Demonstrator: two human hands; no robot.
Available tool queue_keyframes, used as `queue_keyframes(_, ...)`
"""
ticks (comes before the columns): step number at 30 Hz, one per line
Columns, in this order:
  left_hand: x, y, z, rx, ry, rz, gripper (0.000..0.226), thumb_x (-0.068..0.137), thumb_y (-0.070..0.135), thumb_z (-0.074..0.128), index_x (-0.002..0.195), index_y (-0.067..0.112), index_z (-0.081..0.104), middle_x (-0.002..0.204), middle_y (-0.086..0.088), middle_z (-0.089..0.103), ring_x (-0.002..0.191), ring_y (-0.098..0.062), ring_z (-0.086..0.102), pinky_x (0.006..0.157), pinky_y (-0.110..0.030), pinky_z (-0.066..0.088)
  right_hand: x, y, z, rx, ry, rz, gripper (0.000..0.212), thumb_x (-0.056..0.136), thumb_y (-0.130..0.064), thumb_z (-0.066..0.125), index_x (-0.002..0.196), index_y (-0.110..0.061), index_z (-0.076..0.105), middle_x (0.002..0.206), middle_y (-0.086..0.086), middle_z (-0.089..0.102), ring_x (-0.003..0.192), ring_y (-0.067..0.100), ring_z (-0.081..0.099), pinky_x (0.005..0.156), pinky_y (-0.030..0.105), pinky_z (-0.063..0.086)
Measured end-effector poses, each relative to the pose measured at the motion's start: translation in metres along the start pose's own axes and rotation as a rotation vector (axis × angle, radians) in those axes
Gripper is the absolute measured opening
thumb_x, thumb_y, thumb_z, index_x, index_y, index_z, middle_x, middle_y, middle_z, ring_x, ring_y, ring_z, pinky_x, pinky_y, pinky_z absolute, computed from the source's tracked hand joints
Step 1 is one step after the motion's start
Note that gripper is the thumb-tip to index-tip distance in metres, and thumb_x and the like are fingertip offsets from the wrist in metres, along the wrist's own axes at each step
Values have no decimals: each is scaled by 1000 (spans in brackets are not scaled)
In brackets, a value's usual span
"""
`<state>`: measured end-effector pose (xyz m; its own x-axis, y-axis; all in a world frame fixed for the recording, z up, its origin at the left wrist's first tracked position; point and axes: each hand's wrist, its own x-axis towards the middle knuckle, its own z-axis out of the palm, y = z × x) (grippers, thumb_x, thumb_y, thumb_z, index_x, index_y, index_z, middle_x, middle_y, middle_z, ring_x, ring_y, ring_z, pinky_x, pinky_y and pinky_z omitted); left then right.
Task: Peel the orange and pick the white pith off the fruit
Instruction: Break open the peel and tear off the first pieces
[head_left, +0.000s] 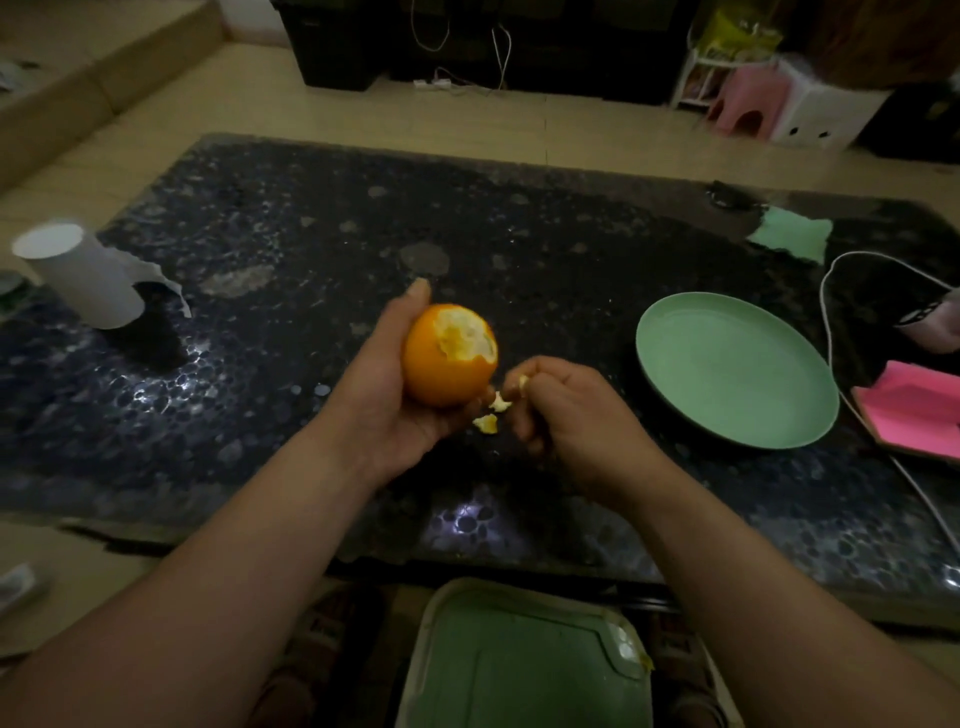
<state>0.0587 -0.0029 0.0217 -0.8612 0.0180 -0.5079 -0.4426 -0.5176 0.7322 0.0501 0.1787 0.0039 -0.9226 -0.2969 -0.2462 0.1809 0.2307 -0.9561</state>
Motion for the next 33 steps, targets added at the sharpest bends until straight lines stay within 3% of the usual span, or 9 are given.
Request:
queue_keyframes(2, 1, 3, -4, -87, -2, -39, 76, 91, 70, 63, 136, 9, 65, 123, -26, 73, 78, -34, 72, 56, -33, 60, 7, 8, -1, -8, 14, 22, 29, 106, -13, 43, 95, -15, 69, 66, 4, 65, 55, 13, 56, 54, 27, 43)
queue_keyframes(4, 3, 2, -6, -88, 36, -34, 74, 91, 69, 65, 137, 11, 65, 125, -24, 74, 77, -35, 74, 58, -34, 62, 15, 19, 0, -338, 46, 0, 27, 109, -21, 44, 101, -19, 69, 74, 1, 71, 62, 12, 61, 60, 30, 46)
queue_keyframes(6, 5, -2, -6, -83, 90, -35, 66, 90, 65, 69, 134, 15, 66, 117, -19, 77, 79, -36, 76, 59, -36, 63, 20, 28, 3, -671, 67, -56, 24, 109, -26, 45, 110, -25, 69, 92, -2, 74, 83, 17, 68, 73, 34, 52)
queue_keyframes(10, 9, -6, -8, -82, 173, -34, 55, 89, 56, 77, 129, 20, 65, 117, -17, 78, 101, -41, 77, 70, -41, 65, 19, 36, 9, -821, 72, -97, 40, 108, -21, 49, 144, -31, 61, 134, 1, 70, 120, 22, 65, 97, 33, 51)
queue_keyframes(14, 10, -8, -9, -16, 192, -58, 58, 87, 58, 77, 130, 21, 67, 115, -15, 79, 94, -36, 79, 61, -37, 62, 19, 30, 2, -682, 172, -107, 20, 108, -36, 52, 111, -31, 71, 97, -9, 75, 90, 10, 69, 82, 37, 56)
queue_keyframes(16, 11, -8, -8, 31, 186, -58, 56, 87, 61, 75, 127, 22, 68, 111, -12, 80, 89, -33, 79, 61, -36, 61, 16, 19, 0, -538, 188, -134, 28, 107, -44, 54, 93, -25, 70, 79, -8, 70, 73, 6, 66, 70, 33, 53)
queue_keyframes(21, 7, -8, -3, 148, 110, -76, 60, 87, 67, 71, 126, 22, 71, 109, -11, 81, 99, -34, 79, 61, -34, 61, 4, -2, 0, -375, 89, -127, 31, 101, -59, 56, 97, -30, 65, 84, -7, 71, 71, 1, 66, 58, 16, 46)
queue_keyframes(28, 3, -8, 4, 240, 113, -43, 52, 88, 66, 70, 115, 21, 72, 93, -7, 81, 69, -20, 76, 58, -31, 59, -4, -1, 0, -659, 41, -298, 30, 109, -50, 38, 92, -26, 47, 79, -6, 59, 69, 11, 57, 61, 37, 41)
queue_keyframes(33, 3, -11, 7, 282, 114, -9, 47, 89, 62, 70, 110, 20, 72, 83, -4, 79, 62, -17, 74, 54, -31, 58, -1, 2, 1, -864, 108, -377, 29, 106, -46, 34, 90, -23, 43, 72, -6, 51, 64, 17, 53, 58, 38, 32)
